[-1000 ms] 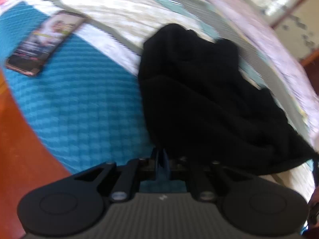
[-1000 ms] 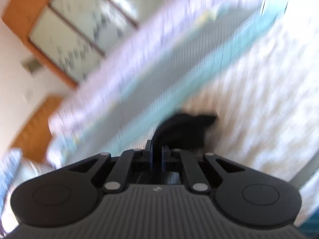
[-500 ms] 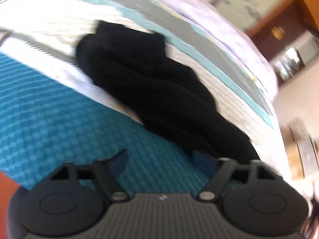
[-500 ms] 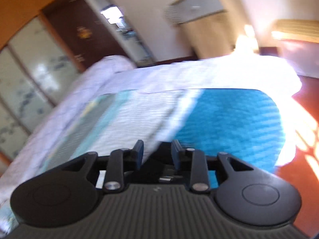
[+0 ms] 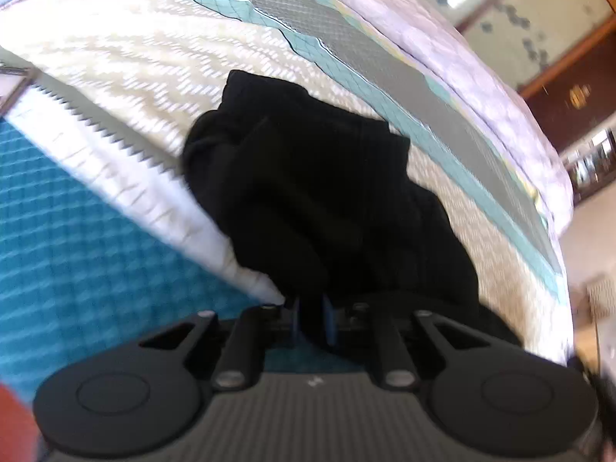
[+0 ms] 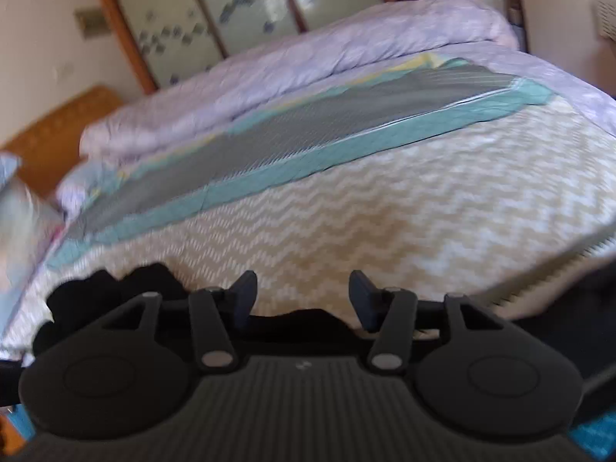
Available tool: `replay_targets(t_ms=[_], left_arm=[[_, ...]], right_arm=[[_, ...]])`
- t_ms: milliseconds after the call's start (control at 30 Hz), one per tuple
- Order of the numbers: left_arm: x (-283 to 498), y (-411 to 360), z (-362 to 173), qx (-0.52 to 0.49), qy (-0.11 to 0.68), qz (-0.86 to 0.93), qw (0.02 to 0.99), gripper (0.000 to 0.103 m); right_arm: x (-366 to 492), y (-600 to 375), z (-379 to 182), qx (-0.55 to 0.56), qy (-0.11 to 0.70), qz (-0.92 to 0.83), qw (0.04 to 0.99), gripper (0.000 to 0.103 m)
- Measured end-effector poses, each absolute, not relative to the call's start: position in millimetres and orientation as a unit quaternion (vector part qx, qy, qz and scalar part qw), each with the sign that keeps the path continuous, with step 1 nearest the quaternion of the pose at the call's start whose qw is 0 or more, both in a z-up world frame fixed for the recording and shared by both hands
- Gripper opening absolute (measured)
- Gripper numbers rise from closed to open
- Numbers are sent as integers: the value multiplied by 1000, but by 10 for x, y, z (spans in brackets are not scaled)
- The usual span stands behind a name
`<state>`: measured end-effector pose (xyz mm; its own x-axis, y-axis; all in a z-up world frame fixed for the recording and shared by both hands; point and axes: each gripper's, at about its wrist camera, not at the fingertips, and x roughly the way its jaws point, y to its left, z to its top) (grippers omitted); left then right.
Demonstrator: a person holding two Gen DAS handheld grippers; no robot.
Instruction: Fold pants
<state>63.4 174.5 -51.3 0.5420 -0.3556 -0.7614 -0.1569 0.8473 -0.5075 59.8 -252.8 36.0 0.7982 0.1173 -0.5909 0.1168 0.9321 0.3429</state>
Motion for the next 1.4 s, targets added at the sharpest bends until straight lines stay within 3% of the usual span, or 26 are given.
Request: replay_targets(t_ms=[233, 300, 367, 433, 500, 633, 733, 767, 800, 833, 867, 967, 1100, 1333, 1367, 1400], left_arm=[[-422, 2293, -444, -272, 522, -32, 808, 10], [-550, 2464, -301, -307, 504, -40, 806, 21], [-453, 2504, -73, -309, 461, -39, 831, 45], [-176, 2373, 190, -251, 420, -43, 871, 52], [201, 2099, 369, -171, 404, -41, 898, 52], [976, 1444, 462, -56, 369, -90, 924, 82], [1407, 945, 382, 5, 383, -108, 917, 82], [1465, 826, 300, 17, 397, -102, 912, 75], [1559, 746, 198, 24, 414, -88, 906, 64], [1679, 701, 75, 29, 430, -74, 899, 32], [1771, 695, -35, 31, 450, -64, 890, 16], [1653, 914, -75, 0, 450, -49, 892, 15], [1424, 1398, 293, -49, 415, -29, 908, 15], [905, 2182, 722, -141, 379, 4, 915, 15], [858, 2233, 719, -152, 381, 7, 912, 15], [866, 2240, 666, -160, 383, 9, 909, 15]], right_arm=[[913, -2654, 27, 207, 359, -7, 910, 58], [654, -2734, 74, 216, 352, -17, 911, 58], [508, -2890, 105, 217, 339, -40, 914, 58], [346, -3126, 184, 228, 322, -69, 916, 58], [163, -3411, 282, 242, 301, -104, 917, 58], [-249, -3958, 437, 264, 265, -169, 912, 58], [-493, -4212, 458, 259, 268, -204, 905, 58], [-534, -4246, 417, 257, 271, -211, 903, 58], [-565, -4268, 396, 255, 279, -212, 901, 58], [-573, -4261, 362, 249, 286, -210, 901, 58], [-573, -4231, 343, 234, 291, -210, 904, 58], [-524, -4196, 311, 185, 296, -233, 907, 58], [-395, -4248, 251, 153, 314, -209, 914, 58], [-126, -3890, -117, -8, 420, -106, 901, 56], [-100, -3885, -203, -20, 430, -105, 896, 43], [-88, -3883, -247, -30, 432, -105, 895, 13]])
